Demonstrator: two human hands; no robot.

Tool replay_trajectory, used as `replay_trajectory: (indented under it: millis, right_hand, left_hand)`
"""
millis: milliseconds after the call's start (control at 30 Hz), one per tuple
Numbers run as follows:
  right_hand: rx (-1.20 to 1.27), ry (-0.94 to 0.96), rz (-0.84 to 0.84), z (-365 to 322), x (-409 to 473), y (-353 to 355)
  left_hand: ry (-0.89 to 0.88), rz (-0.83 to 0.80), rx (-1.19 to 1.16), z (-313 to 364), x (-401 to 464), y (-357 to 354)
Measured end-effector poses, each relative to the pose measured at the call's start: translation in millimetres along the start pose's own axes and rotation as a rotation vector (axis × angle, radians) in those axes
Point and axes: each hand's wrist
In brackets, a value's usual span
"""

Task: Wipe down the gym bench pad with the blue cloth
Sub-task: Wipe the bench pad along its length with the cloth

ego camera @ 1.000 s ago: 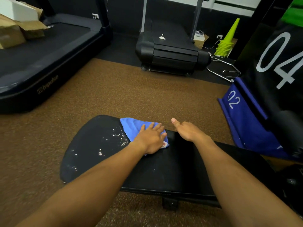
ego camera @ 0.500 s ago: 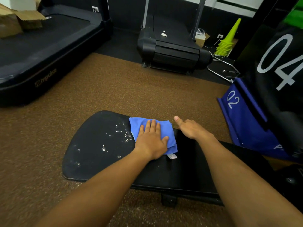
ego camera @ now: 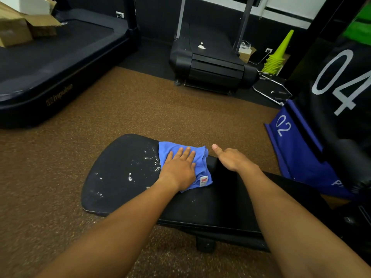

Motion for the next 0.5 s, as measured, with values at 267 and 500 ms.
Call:
replay_trajectory:
  millis: [267, 500]
  right_hand:
    - [0.013, -0.007, -0.017, -1.2, -2.6, 0.4]
    - [0.017, 0.002, 0.016, -1.0, -11.5, -7.5]
  left_hand:
    - [-0.043, 0.015, 0.049, 1.3, -56.6, -6.9]
    - [-0.082, 0.032, 0.083, 9.5, -96.1, -22.0]
Point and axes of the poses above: each hand's wrist, its own x-axis towards the middle knuckle, its own y-axis out of the back of the hand, z = x × y, and after that the axes turned 7 degrees about -x, right-handed
